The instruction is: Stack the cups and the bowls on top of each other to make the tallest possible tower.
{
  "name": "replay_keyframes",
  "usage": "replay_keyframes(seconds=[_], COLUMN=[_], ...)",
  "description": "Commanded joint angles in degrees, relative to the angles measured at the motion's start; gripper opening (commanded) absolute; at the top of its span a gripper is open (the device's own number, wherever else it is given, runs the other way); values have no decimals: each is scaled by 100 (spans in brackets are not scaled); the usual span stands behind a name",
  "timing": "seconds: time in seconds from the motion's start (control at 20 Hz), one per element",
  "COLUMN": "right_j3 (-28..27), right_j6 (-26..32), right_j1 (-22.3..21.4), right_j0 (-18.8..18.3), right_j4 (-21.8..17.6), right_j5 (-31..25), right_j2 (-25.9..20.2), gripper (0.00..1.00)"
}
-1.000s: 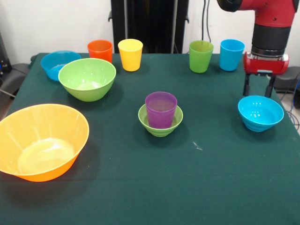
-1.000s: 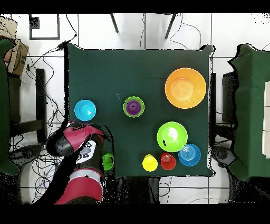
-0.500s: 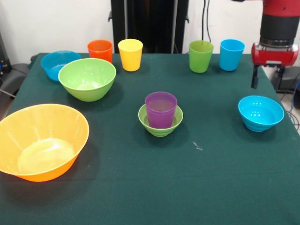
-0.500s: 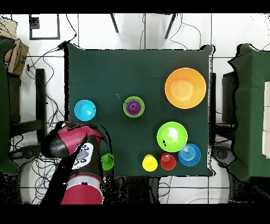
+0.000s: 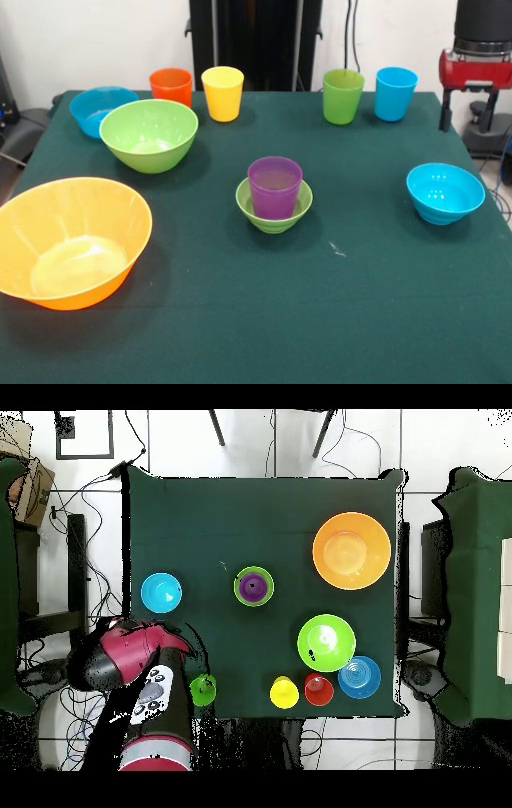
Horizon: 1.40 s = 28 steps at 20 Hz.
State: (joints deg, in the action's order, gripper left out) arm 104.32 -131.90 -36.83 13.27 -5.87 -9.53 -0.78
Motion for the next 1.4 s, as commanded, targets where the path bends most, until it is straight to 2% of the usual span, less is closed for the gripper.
replay_keyframes(seconds=[0.05,0.2,0.5,0.8,1.4], right_j3=[-102,-349,-637,-800,-1093], right_j6=[-133,-154,-118,-93,-364], right_j1=[336,571,832,968,1182], right_j0=[-74,-15,-28,-94,131], right_j4=[-229,-272,-265,-257,-67], right_j5=[-290,-147,-143,-76,72], right_j2=[-207,30,203,240,518], gripper=[100,100,100,100,100])
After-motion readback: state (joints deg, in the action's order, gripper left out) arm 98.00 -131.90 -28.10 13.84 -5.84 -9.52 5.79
